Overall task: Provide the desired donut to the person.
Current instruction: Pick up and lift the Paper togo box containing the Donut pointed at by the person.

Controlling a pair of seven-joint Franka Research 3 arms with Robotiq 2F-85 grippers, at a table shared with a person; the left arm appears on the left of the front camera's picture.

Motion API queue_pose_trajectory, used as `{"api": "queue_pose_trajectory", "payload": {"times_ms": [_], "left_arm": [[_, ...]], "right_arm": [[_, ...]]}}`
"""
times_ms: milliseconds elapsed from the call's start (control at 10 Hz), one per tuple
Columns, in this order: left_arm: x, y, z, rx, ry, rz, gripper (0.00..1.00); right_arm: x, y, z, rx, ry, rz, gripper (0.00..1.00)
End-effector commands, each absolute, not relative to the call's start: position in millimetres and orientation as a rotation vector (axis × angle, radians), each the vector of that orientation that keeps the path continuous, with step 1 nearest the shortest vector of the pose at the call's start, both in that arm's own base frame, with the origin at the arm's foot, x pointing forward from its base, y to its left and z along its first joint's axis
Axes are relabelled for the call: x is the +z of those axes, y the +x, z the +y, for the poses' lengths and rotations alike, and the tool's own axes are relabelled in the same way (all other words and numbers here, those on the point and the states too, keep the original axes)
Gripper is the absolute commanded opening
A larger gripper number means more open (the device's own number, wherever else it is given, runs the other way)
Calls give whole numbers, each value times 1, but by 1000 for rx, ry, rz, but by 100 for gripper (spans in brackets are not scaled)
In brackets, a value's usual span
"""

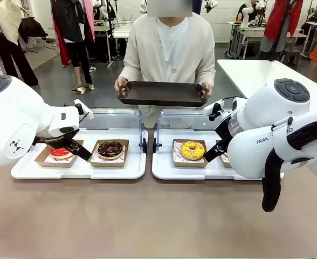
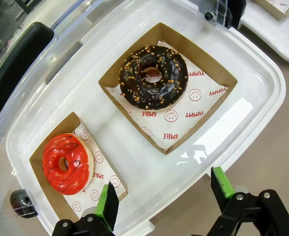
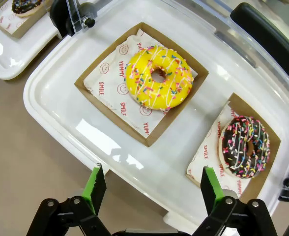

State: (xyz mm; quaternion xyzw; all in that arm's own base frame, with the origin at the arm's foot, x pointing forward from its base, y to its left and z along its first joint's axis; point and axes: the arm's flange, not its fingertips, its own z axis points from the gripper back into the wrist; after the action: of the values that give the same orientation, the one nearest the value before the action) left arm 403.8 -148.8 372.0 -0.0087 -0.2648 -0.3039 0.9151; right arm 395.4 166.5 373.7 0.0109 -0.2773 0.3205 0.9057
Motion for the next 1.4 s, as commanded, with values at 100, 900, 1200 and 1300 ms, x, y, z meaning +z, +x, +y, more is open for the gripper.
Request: {"api": "queue_pose_trajectory", "payload": {"times_ms": [100,900,1200,1300], "left_arm": [[372,404,-149,-626,-18,-545,100],[555,334,-112,-658,101,-585,100],[586,320,-112,-635,174,-605,100],[585,318,-109,-640,107,-610,100]], "right_arm": [[374,395,167,662,23,-573,100],[563,287,101,638,-1,-544,100],[585,276,103,635,-51,-526,100],[588,264,98,620,8,-554,100]]}}
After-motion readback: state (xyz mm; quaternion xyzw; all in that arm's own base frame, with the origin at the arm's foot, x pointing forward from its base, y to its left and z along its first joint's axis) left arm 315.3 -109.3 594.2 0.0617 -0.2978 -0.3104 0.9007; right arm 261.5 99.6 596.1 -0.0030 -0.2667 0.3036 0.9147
